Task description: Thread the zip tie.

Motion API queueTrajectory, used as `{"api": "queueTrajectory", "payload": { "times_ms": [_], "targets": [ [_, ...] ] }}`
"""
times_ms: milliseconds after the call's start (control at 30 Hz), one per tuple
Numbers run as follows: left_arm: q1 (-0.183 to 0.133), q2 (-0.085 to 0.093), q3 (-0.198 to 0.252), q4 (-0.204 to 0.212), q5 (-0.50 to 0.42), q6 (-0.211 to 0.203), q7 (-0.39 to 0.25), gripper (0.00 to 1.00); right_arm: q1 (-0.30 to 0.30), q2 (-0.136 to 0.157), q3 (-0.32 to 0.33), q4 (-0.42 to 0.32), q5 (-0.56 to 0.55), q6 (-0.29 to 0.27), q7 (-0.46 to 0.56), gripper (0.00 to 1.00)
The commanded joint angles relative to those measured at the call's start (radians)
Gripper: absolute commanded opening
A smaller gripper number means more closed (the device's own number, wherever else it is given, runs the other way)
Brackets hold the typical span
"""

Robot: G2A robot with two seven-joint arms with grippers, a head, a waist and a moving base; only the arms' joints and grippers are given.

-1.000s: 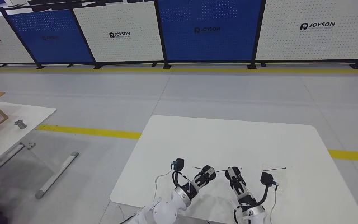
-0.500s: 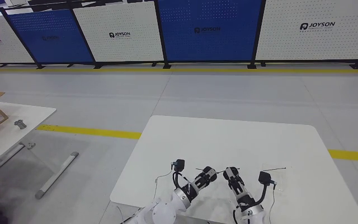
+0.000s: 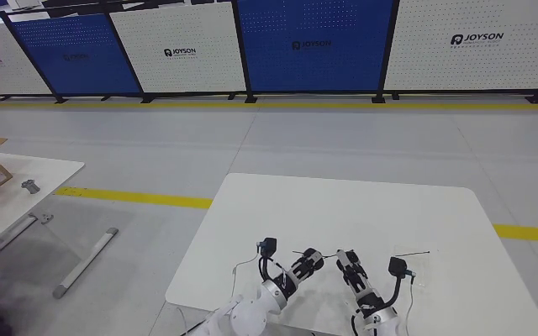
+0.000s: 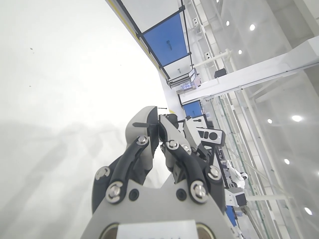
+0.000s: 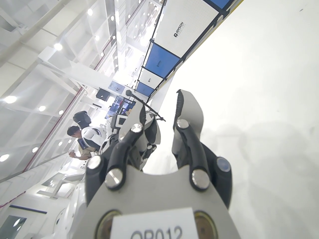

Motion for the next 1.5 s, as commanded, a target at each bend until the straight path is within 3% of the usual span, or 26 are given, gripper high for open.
{"api": "queueTrajectory", "payload": {
  "times_ms": [0,200,500,767,1133,1467],
  "targets": [
    [-0.003,-0.002,0.001,0.001,-0.006,0.007,0.007,0.0,-0.002,0.0,0.0,0.0,-0.005,-0.002,-0.004,0.26],
    [-0.005,-0.003,0.002,0.002,-0.006,0.013,0.01,0.0,-0.011,-0.001,0.006,-0.005,-0.014,-0.011,-0.023,0.17],
    [0.005,-0.003,0.007,-0.005,0.042,0.009,0.029,0.0,-0.025,-0.001,0.013,-0.02,-0.032,-0.005,-0.028,0.29],
    [0.004,-0.006,0.013,-0.004,0.048,0.023,0.038,0.0,-0.025,-0.004,0.001,-0.025,-0.075,0.018,-0.04,0.3],
    [0.008,-0.005,0.012,-0.003,0.075,0.016,0.034,0.0,-0.029,-0.006,0.008,-0.029,-0.065,0.011,-0.051,0.15],
    [0.012,-0.004,0.015,-0.001,0.115,0.009,0.038,0.0,-0.027,-0.009,0.011,-0.03,-0.061,0.018,-0.048,0.12]
  ]
}}
